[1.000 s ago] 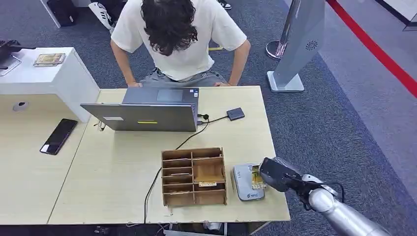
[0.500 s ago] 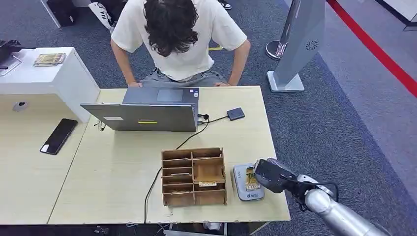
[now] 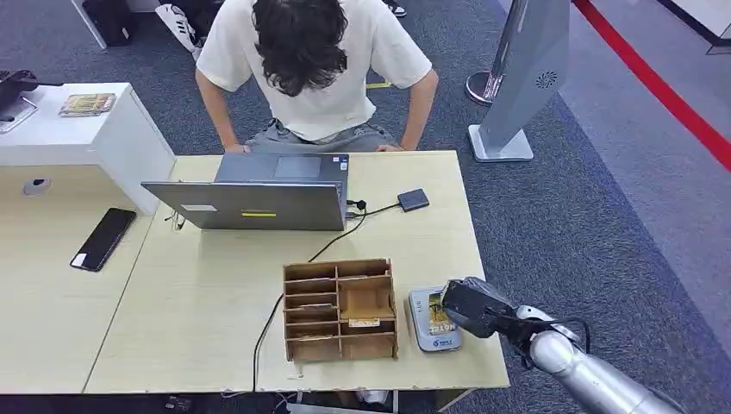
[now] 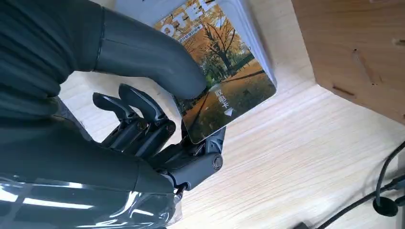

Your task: Pass the card to the sensor for recognition and then transmit it.

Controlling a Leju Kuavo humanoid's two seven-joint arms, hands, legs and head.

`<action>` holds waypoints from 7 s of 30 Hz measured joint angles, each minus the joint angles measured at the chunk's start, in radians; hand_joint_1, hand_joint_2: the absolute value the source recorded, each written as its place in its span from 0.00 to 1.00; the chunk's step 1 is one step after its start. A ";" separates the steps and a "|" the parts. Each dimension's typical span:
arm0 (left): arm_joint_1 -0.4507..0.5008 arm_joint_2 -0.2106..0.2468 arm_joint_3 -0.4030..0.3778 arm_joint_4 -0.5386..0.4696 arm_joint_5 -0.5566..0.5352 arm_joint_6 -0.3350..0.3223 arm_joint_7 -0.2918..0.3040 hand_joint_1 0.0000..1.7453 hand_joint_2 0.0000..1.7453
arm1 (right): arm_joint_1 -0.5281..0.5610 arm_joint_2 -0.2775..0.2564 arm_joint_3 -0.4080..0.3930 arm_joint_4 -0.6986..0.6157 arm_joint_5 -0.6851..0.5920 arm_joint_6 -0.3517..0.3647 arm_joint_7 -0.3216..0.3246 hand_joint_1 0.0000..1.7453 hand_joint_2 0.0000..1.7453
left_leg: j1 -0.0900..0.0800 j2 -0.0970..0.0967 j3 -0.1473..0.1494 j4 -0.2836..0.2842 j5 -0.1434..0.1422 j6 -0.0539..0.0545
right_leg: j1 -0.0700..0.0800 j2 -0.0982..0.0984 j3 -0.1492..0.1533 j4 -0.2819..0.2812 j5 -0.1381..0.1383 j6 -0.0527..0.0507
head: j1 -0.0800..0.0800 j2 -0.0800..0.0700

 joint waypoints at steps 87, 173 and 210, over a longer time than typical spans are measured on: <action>0.000 0.000 0.000 0.000 -0.006 0.008 0.000 0.00 0.00 | -0.012 0.044 0.011 0.045 0.034 -0.021 0.008 1.00 1.00 | 0.000 0.000 0.000 0.000 0.000 0.000 | 0.000 0.000 0.000 0.000 0.000 0.000 | 0.000 0.000; -0.001 0.000 0.000 0.000 -0.006 0.015 -0.006 0.00 0.00 | -0.028 0.054 0.021 0.072 0.040 -0.027 -0.008 1.00 1.00 | 0.000 0.000 0.000 0.000 0.000 0.000 | 0.000 0.000 0.000 0.000 0.000 0.000 | 0.000 0.000; -0.001 0.000 0.000 0.000 -0.003 0.014 -0.006 0.00 0.00 | -0.030 0.057 0.026 0.077 0.050 -0.028 -0.011 1.00 1.00 | 0.000 0.000 0.000 0.000 0.000 0.000 | 0.000 0.000 0.000 0.000 0.000 0.000 | 0.000 0.000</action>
